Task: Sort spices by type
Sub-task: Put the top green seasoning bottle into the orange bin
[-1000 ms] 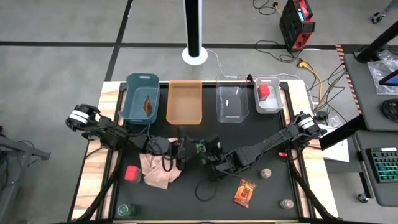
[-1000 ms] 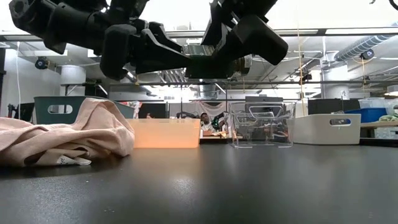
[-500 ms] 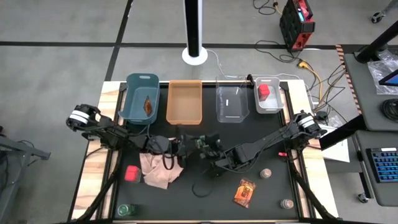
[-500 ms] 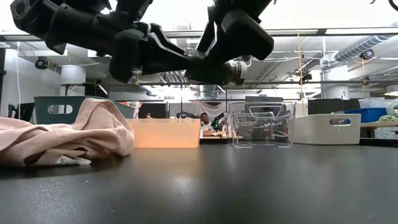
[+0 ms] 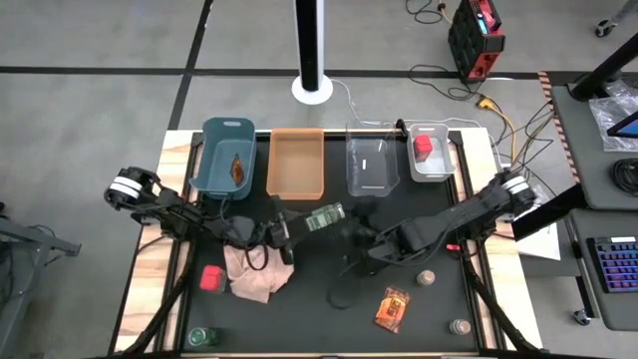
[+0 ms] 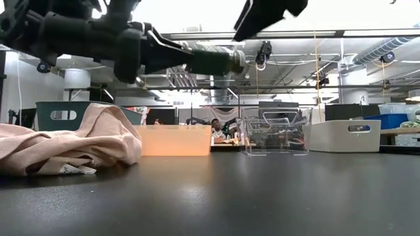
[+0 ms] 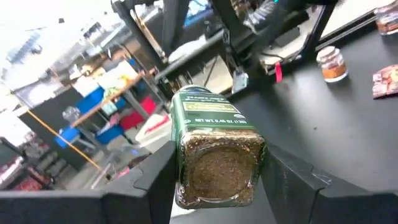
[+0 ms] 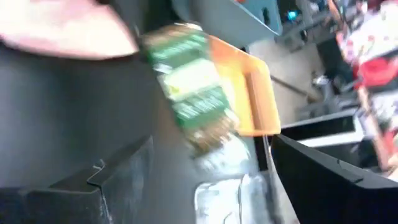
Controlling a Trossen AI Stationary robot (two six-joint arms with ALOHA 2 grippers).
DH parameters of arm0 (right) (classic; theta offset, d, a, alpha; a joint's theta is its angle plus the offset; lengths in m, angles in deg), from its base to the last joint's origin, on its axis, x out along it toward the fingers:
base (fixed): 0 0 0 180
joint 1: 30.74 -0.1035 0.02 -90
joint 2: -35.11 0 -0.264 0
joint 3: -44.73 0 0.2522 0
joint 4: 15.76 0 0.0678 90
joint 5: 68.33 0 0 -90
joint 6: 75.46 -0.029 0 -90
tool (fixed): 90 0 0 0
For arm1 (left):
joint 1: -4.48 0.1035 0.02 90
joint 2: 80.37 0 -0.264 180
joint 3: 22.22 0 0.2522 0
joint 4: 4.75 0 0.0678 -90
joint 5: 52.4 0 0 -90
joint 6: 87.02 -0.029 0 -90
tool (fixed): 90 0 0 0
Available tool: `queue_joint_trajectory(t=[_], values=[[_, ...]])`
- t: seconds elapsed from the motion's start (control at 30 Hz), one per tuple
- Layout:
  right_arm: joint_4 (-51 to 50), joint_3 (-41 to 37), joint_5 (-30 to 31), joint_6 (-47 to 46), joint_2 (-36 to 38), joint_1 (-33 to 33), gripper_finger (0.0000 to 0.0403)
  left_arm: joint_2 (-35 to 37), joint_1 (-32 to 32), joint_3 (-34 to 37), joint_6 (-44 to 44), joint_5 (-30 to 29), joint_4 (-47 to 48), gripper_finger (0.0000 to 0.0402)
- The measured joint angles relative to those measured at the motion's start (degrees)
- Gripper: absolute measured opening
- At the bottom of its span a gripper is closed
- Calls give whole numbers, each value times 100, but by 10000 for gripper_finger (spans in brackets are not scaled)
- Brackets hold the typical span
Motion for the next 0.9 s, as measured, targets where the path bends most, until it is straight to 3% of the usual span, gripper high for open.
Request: queue_joint_trajectory(t=[0.13, 0.23, 0.37, 0.47, 0.6, 0.7, 0.8, 0.9], values=[[258, -525, 34, -699, 715, -27, 304, 11, -268, 89, -527, -388, -504, 180], [1264, -1356, 52, -826, 1266, -49, 299, 13, -478, 184, -938, -613, -952, 180], [3642, -2758, -70, -843, 1890, -22, 306, 14, -728, 341, -1434, -619, -1695, 180], [5938, -3838, -646, -930, 2097, 95, 318, 15, -907, 414, -1784, -614, -2005, 180], [9203, -4849, -1360, -1145, 1847, 333, 334, 15, -1054, 392, -2114, -483, -2195, 180], [10909, -5187, -1848, -1129, 1336, 495, 343, 13, -1058, 312, -2268, -455, -2192, 180], [11773, -5191, -2320, -1364, 879, 665, 349, 13, -1057, 248, -2430, -462, -2178, 180], [11958, -5045, -2802, -1684, 533, 869, 349, 13, -1058, 183, -2609, -477, -2168, 180]])
